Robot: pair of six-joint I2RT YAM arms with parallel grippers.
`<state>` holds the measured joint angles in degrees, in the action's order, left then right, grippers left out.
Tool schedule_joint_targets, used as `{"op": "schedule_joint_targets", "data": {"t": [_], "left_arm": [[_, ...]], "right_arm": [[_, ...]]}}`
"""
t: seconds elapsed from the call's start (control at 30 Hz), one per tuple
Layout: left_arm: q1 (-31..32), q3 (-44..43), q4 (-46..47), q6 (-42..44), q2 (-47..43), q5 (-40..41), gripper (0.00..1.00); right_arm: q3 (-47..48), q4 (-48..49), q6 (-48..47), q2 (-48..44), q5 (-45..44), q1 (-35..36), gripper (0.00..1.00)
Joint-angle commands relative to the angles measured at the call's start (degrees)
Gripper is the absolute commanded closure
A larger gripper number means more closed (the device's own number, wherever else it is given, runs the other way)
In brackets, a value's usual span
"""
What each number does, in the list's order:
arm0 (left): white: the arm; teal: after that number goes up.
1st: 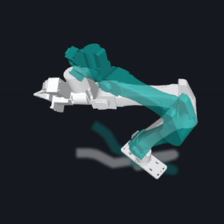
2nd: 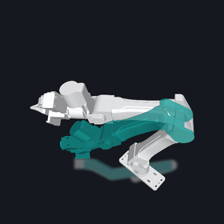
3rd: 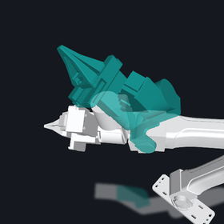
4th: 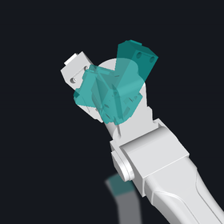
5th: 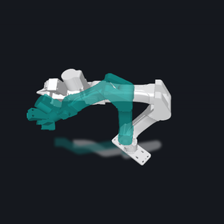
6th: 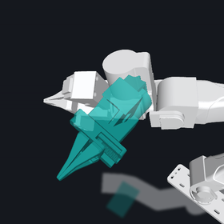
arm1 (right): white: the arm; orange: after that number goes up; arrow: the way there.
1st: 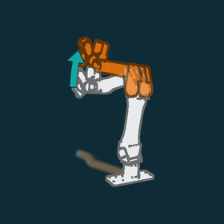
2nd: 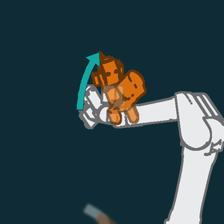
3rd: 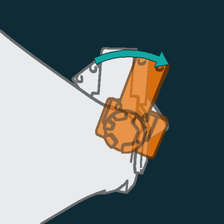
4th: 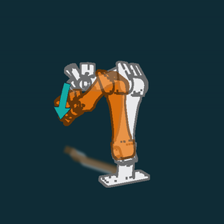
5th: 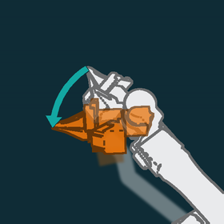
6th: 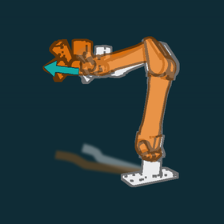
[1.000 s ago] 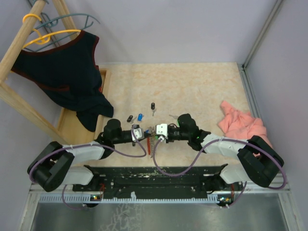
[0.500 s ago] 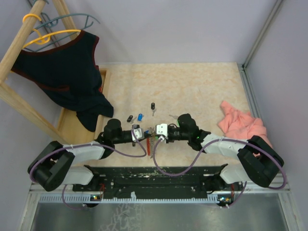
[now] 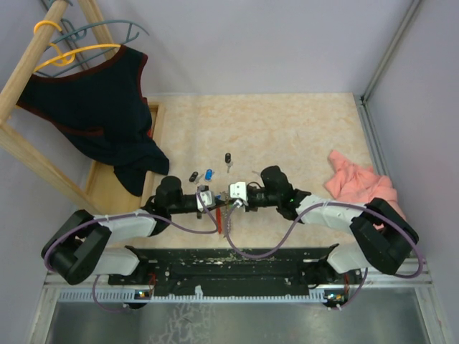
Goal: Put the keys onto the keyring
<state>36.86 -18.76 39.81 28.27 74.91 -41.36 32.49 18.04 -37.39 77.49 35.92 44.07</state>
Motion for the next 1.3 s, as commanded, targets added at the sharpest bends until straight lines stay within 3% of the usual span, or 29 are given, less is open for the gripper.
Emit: {"op": "schedule_joint_targets", "data": {"t": [0.0,0.4,0.77,1.27], "left_arm": [[0.4,-2.0,2.0,0.0,0.2,-2.8,0.99],[0.4,-2.8,1.1,-0.8,0.8,-0.6,0.99],[0.5,-3.7,-0.1,-2.5,1.5,4.1,0.99],[-0.2,-3.3,4.3,-14.8,1.0,7.2,1.00]], "right_arm": [[3.8,1.3,-0.2,0.8,4.1,0.5,1.00],[4.7,-0.2,-1.8,0.2,3.6,0.8,1.00],[6.4,-5.5,-6.6,0.7,-4.7,4.5,1.00],[2.9,-3.7,-12.6,-0.9,-14.7,8.7,1.00]]}}
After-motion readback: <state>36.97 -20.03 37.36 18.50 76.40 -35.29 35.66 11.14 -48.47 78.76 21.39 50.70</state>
